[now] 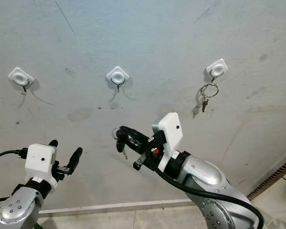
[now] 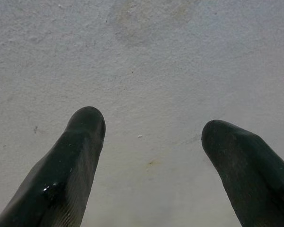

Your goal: Hang keys on a hook

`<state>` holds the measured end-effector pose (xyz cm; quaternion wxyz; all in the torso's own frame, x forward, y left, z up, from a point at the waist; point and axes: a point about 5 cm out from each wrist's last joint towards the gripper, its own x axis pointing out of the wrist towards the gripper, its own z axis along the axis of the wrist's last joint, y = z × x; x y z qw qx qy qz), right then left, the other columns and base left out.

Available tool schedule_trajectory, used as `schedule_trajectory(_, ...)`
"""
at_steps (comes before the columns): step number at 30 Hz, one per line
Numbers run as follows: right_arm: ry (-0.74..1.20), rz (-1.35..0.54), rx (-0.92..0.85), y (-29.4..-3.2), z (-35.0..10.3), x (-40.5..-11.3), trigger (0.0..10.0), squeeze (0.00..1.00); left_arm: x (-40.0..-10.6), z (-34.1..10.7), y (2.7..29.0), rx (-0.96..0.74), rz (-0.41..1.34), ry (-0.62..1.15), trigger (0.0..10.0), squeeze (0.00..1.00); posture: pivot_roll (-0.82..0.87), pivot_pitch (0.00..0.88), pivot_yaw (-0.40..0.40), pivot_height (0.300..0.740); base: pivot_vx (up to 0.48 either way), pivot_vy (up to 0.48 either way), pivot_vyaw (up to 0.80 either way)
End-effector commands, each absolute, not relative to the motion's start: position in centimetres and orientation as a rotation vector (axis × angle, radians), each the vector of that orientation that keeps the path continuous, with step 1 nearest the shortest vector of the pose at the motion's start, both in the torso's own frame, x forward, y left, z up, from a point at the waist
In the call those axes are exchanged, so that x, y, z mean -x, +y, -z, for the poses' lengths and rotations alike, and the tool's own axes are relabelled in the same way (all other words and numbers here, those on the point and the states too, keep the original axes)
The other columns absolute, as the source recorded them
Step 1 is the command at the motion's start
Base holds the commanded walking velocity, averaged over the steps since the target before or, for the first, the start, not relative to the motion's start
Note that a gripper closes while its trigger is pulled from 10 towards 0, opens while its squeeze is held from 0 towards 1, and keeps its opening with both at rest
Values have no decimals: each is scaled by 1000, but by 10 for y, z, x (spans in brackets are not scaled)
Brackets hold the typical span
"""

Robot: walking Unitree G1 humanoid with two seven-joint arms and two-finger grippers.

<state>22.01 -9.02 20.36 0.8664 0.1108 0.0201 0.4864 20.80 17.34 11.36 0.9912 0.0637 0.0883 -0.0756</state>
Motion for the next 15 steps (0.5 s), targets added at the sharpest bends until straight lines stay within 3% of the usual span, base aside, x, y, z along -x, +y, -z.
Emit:
schedule_trajectory(1, 29, -1036, -265, -90, -211, -221, 10000, 0, -208, -114, 175, -137, 141, 175, 10000, 0, 81, 0, 32, 740, 0, 0, 0)
schedule_trajectory(15, 9, -1090, -340, -87, -226, -224, 10000, 0, -208, -113, 174, -140, 145, 177, 10000, 0, 84, 7, 33, 740, 0, 0, 0)
